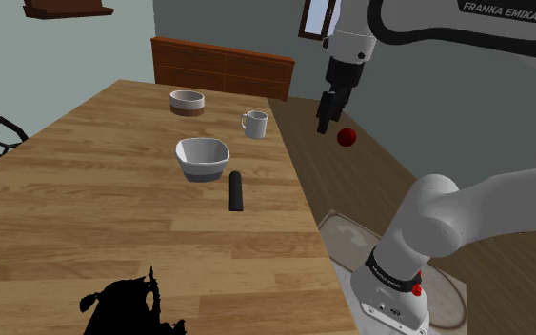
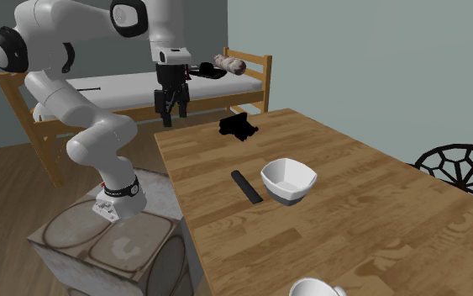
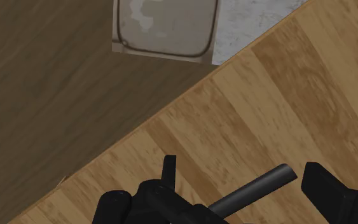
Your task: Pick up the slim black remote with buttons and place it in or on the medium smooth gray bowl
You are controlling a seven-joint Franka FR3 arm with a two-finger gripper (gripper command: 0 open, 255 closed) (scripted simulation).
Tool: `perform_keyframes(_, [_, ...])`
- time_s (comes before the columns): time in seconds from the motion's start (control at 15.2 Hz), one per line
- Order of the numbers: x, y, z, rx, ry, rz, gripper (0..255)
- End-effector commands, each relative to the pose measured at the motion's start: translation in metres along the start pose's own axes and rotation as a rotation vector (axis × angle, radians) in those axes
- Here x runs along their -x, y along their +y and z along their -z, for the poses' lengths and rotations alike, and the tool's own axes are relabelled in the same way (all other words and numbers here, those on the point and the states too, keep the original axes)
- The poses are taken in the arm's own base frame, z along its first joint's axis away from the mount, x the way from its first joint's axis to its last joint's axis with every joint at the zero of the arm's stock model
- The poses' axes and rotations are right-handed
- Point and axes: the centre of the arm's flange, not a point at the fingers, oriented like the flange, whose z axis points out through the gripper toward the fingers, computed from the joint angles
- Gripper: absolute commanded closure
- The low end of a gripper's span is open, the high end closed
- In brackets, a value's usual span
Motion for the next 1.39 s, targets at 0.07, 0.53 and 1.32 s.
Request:
perform_keyframes(0.07, [-0.004,-0.008,-0.01,0.002,0.006,-0.034,0])
perform_keyframes(0.53, [-0.042,-0.057,-0.075,0.013,0.052,-0.275,0])
perform_keyframes(1.32, [-0.138,-0.114,-0.185,0.033,0.129,-0.687,0])
